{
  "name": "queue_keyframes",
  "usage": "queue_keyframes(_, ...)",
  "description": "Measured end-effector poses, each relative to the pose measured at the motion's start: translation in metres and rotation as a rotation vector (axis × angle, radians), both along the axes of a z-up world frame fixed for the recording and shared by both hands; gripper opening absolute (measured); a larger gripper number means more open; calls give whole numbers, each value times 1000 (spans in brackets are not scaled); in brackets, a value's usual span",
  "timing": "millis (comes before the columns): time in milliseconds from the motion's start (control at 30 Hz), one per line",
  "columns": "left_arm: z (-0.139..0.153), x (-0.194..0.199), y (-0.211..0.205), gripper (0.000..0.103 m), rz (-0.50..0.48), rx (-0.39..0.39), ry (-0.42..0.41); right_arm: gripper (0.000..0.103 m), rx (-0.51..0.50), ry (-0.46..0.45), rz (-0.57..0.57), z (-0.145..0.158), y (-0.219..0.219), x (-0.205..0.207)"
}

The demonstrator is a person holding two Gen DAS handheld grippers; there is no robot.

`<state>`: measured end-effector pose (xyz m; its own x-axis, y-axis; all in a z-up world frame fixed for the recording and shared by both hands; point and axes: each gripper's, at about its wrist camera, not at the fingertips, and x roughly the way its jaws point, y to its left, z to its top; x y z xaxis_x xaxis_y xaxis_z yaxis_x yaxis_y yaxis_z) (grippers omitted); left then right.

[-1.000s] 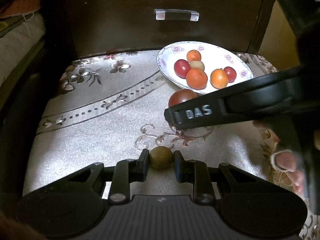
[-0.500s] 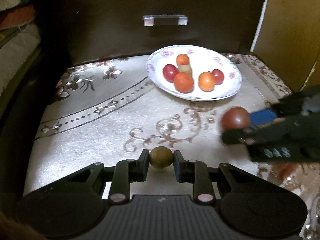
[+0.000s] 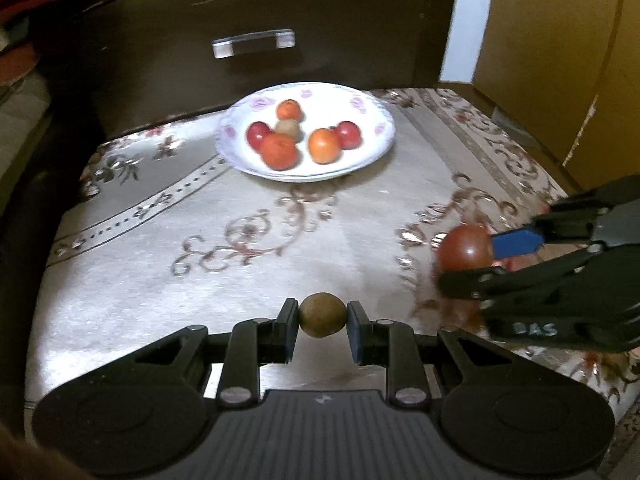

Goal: Organize fruits
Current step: 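Grasp the large dark tomato with the right gripper while the left gripper holds the tan fruit, then carry the dark tomato and tan fruit over the white bowl with both grippers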

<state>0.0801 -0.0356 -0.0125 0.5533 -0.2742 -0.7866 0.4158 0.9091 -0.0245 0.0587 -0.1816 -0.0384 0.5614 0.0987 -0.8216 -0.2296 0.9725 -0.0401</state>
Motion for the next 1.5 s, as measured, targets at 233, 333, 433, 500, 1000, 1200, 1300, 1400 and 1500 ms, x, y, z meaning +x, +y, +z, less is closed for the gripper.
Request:
queue_keyframes(233, 1, 2, -27, 32, -29, 30, 0, 35, -6, -40, 14, 7, -3, -4)
queue_keyframes(333, 3, 6, -32, 32, -28, 36, -4, 35, -11, -48, 4, 9, -7, -3)
queue_keyframes(433, 6, 12, -35, 32, -27, 29, -8, 35, -10, -50, -14, 10, -12, 0)
queue_keyframes(500, 7, 16, -37, 32, -26, 24, -9, 35, -5, -50, -26, 10, -15, 2)
queue_keyframes(1000, 16, 43, -39, 31, 9, 32, -56, 36, -2, -87, -50, 20, -16, 28)
queue_keyframes(1200, 20, 57, -43, 30, 8, 40, -79, 36, 0, -102, -55, 24, -17, 41)
queue_keyframes(1300, 22, 65, -44, 30, 12, 42, -91, 37, 2, -108, -63, 27, -19, 48)
queue_keyframes(1400, 24, 74, -44, 30, 25, 37, -97, 37, 15, -111, -70, 29, -21, 58)
queue_keyframes(1500, 23, 81, -44, 30, 36, 42, -101, 37, 19, -115, -72, 30, -22, 67)
